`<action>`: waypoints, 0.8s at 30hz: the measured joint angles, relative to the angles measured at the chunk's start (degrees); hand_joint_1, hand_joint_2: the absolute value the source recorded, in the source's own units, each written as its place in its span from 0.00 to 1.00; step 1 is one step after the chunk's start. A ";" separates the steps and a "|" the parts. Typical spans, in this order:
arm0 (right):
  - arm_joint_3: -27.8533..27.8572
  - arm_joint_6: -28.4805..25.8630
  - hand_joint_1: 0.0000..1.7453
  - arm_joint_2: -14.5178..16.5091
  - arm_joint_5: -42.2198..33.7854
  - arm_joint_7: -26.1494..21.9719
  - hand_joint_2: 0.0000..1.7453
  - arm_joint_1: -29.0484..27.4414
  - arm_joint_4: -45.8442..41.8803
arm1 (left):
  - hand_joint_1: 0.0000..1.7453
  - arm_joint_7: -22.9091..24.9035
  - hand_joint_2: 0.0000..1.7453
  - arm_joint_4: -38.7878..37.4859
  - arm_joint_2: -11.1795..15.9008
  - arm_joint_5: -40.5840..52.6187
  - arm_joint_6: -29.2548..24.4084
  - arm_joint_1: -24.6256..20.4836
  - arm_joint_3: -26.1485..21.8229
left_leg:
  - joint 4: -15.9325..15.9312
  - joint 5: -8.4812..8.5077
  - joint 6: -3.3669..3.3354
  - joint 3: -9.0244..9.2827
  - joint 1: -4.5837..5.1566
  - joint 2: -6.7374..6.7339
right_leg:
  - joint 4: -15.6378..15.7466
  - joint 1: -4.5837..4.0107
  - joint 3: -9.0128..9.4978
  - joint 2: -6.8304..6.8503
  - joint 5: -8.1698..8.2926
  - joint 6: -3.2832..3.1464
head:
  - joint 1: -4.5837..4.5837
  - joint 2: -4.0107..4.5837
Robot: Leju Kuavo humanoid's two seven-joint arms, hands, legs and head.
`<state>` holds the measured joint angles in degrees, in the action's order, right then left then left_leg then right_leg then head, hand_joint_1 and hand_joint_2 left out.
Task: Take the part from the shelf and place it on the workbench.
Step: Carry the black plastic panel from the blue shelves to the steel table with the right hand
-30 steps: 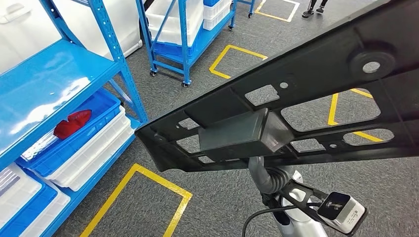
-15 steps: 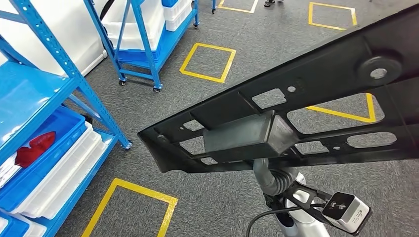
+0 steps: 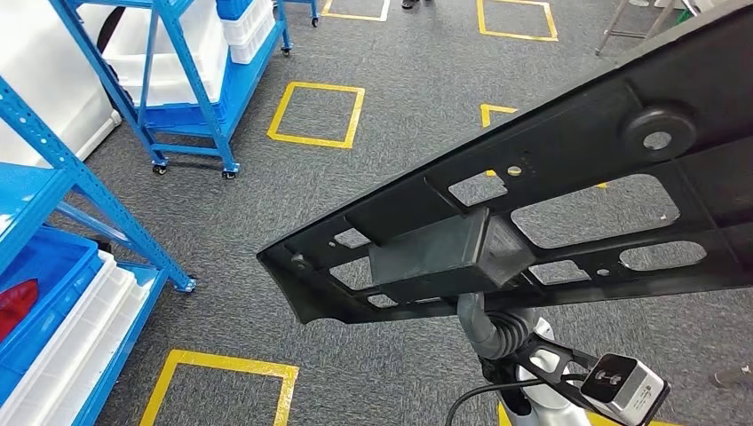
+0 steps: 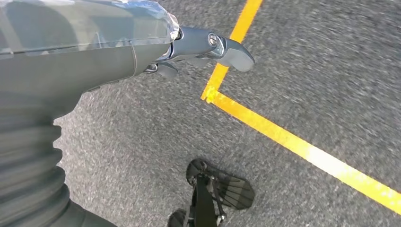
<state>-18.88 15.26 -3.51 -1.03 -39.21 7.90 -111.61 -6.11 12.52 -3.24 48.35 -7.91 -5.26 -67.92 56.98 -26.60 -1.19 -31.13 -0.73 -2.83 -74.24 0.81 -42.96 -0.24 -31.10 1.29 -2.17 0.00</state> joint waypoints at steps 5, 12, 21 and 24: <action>0.55 0.21 1.00 0.10 0.08 0.00 1.00 0.08 -0.29 | 0.00 -0.25 1.00 0.03 0.79 -1.28 -0.97 -0.14 -1.14 | 0.03 -0.81 1.19 0.87 0.36 -2.87 | 15.97 -0.71 8.60 4.28 5.91 -0.93 | 0.00 0.00; 0.67 0.41 1.00 0.68 0.04 0.00 1.00 0.45 -0.61 | 0.00 -0.28 1.00 0.07 1.79 -2.86 -1.07 -0.32 -2.76 | 10.60 -7.37 2.88 -3.11 -0.11 1.65 | 17.25 -0.61 9.05 -0.10 6.40 -3.19 | -0.02 0.00; 0.66 0.44 1.00 1.10 0.08 0.00 1.00 0.45 -0.58 | 0.00 -0.76 1.00 0.07 2.38 -3.95 -0.97 -0.02 -4.17 | 0.74 -0.17 2.01 -0.63 -0.31 8.06 | 16.33 -0.59 8.52 -6.92 6.31 -2.01 | -0.01 0.00; 0.66 0.41 1.00 1.11 0.03 0.00 1.00 0.39 -0.58 | 0.00 -1.03 1.00 0.07 2.45 -4.01 -0.63 -0.21 -4.43 | 0.08 0.30 0.96 -0.31 -0.24 5.93 | 15.70 -0.40 7.72 -6.73 6.04 -0.92 | -0.01 0.00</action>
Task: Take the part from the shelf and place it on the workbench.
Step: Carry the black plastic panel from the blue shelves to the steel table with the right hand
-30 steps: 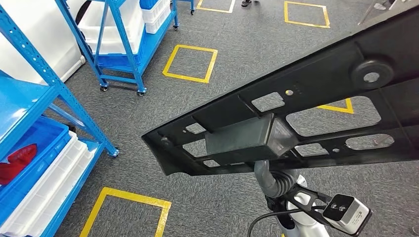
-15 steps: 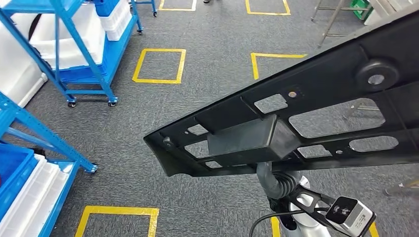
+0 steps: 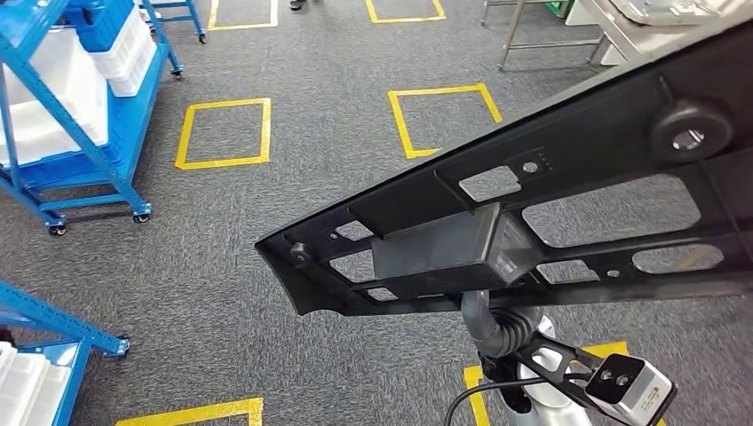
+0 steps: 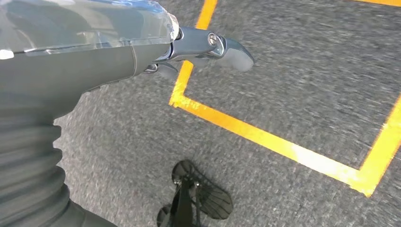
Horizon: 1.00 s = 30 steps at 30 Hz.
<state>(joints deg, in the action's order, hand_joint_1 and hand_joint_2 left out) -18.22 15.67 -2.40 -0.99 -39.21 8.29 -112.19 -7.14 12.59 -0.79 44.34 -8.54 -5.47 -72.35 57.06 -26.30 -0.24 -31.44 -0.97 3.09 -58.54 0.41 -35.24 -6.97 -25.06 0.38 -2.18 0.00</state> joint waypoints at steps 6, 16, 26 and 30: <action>0.03 -0.31 1.00 0.00 -0.16 0.00 1.00 -0.12 0.33 | 0.00 -0.60 1.00 0.00 0.01 0.19 0.70 0.37 -0.41 | -0.47 -0.11 -0.92 0.27 0.34 -5.13 | -15.97 0.33 -8.02 6.65 -6.73 1.21 | 0.00 0.00; 0.97 -0.92 1.00 0.01 -0.24 0.00 1.00 -0.81 0.31 | 0.00 -0.80 1.00 0.00 0.02 1.09 1.46 0.00 -0.45 | 1.22 -2.90 1.57 1.41 0.40 -7.56 | 1.56 -0.31 1.46 8.43 0.00 -1.49 | 0.00 0.00; 1.35 -2.28 1.00 0.39 0.45 0.00 1.00 -2.68 0.26 | 0.00 -0.31 1.00 0.01 0.76 1.93 1.63 0.49 -0.43 | 3.96 -1.27 1.94 -1.60 -0.30 -0.44 | 0.72 -0.18 1.86 1.32 -0.61 -1.31 | -0.01 0.00; 1.49 -2.27 1.00 0.48 0.63 0.00 1.00 -2.89 0.03 | 0.00 -0.41 1.00 0.02 0.90 1.90 1.69 0.62 -0.42 | 1.00 -0.54 0.68 -0.59 -0.20 -0.04 | 0.38 0.09 0.82 -0.69 -0.37 0.08 | -0.01 0.00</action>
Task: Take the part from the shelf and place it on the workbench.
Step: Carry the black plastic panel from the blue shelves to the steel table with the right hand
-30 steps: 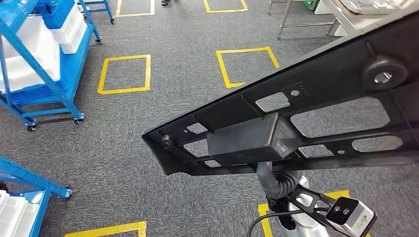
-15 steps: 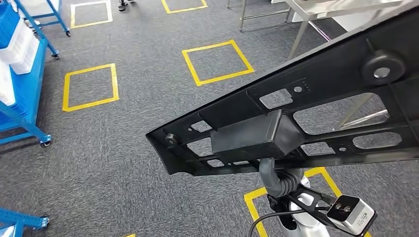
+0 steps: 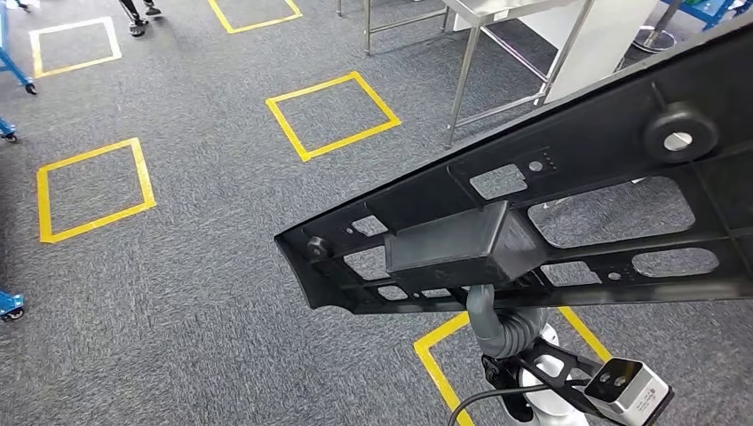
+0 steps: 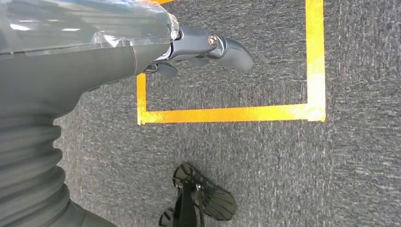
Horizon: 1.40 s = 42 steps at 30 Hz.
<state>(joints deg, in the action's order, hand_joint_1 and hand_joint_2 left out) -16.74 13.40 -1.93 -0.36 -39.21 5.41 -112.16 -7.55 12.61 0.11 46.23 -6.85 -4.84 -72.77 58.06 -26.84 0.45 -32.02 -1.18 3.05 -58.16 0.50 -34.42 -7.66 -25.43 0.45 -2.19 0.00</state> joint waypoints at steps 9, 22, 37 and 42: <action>0.34 -0.07 1.00 -0.01 0.49 0.00 1.00 -0.42 -0.20 | 0.00 -0.48 1.00 0.07 0.46 -0.79 0.02 0.00 -0.03 | -0.60 -0.04 -1.63 0.41 0.69 -6.41 | -12.78 -0.25 -6.21 8.02 -4.58 0.59 | 0.00 0.00; -0.31 -1.93 1.00 0.00 1.86 0.00 1.00 -0.21 -0.36 | 0.00 -0.32 1.00 0.07 0.45 -1.28 1.31 -0.03 -0.16 | 15.81 -8.44 1.05 -6.15 0.78 -3.53 | 1.30 -0.64 1.24 5.99 0.14 -2.26 | -0.01 0.00; -0.53 -2.36 1.00 -0.09 1.34 0.00 1.00 0.31 -0.25 | 0.00 -1.30 1.00 0.07 0.48 -1.09 2.08 -0.24 -0.19 | -0.69 0.13 -1.57 0.21 0.38 -4.75 | -16.15 -0.17 -7.69 7.20 -7.80 1.24 | 0.00 0.00; -0.57 -2.78 1.00 -0.15 1.37 0.00 1.00 0.07 -0.21 | 0.00 -1.16 1.00 0.07 0.46 -0.87 2.25 -0.46 -0.19 | -0.66 -0.63 -0.98 1.15 0.77 -7.81 | -2.01 -0.99 -0.22 11.28 -0.84 -0.12 | 0.00 0.00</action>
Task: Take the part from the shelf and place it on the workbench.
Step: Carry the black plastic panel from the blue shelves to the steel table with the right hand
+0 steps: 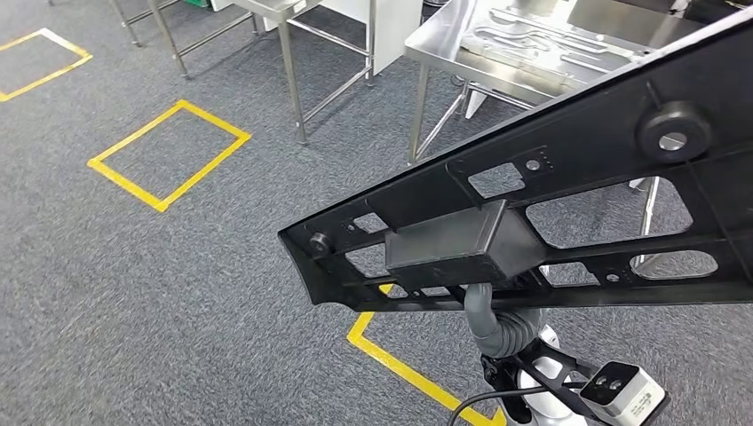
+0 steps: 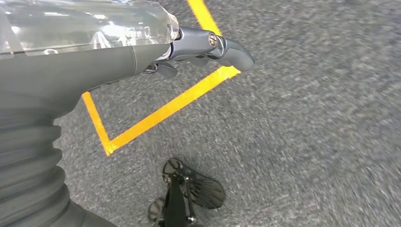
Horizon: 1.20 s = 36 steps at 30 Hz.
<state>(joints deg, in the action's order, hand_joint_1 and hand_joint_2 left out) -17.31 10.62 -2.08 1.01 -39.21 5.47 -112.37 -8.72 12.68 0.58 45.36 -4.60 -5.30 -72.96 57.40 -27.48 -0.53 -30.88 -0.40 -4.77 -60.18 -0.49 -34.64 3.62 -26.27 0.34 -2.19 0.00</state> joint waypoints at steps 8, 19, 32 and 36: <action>-0.70 -0.27 1.00 0.05 -0.02 0.00 1.00 1.18 0.50 | 0.00 0.00 1.00 0.00 -0.13 -0.28 0.28 -0.17 0.00 | 8.93 -5.57 2.15 -3.32 -0.09 3.58 | 3.53 0.30 1.54 -3.28 1.03 -2.03 | 0.01 0.00; -1.40 -0.37 1.00 0.06 -0.21 0.00 1.00 1.91 2.08 | 0.00 0.18 1.00 0.00 -0.14 -0.12 0.29 -0.14 0.00 | 0.45 1.02 0.94 -1.57 -0.70 8.13 | 2.34 0.70 0.76 -11.00 0.69 -0.13 | 0.00 0.00; -1.50 -0.21 1.00 -0.03 -0.78 0.00 1.00 0.67 1.09 | 0.00 -1.25 1.00 0.00 -0.51 -0.96 1.09 0.02 -0.02 | -0.21 -0.03 0.65 0.13 -0.33 -0.61 | 2.36 0.27 0.91 0.21 0.85 0.25 | 0.00 0.00; -1.48 -0.14 1.00 -0.09 -1.04 0.00 1.00 0.68 0.78 | 0.00 -1.02 1.00 0.00 -0.53 -0.93 1.08 -0.19 -0.02 | 0.57 -1.18 1.97 0.44 -0.46 -0.46 | 3.15 0.44 0.98 -2.14 1.08 -0.92 | 0.00 0.00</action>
<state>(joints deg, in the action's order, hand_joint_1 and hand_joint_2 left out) -18.79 10.48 -2.16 -0.03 -39.21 6.15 -111.59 -9.73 12.68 0.05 44.42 -3.52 -5.49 -72.98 57.97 -28.65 1.44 -30.44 -0.87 -5.22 -57.02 -0.05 -33.66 1.48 -25.19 -0.58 -2.19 0.00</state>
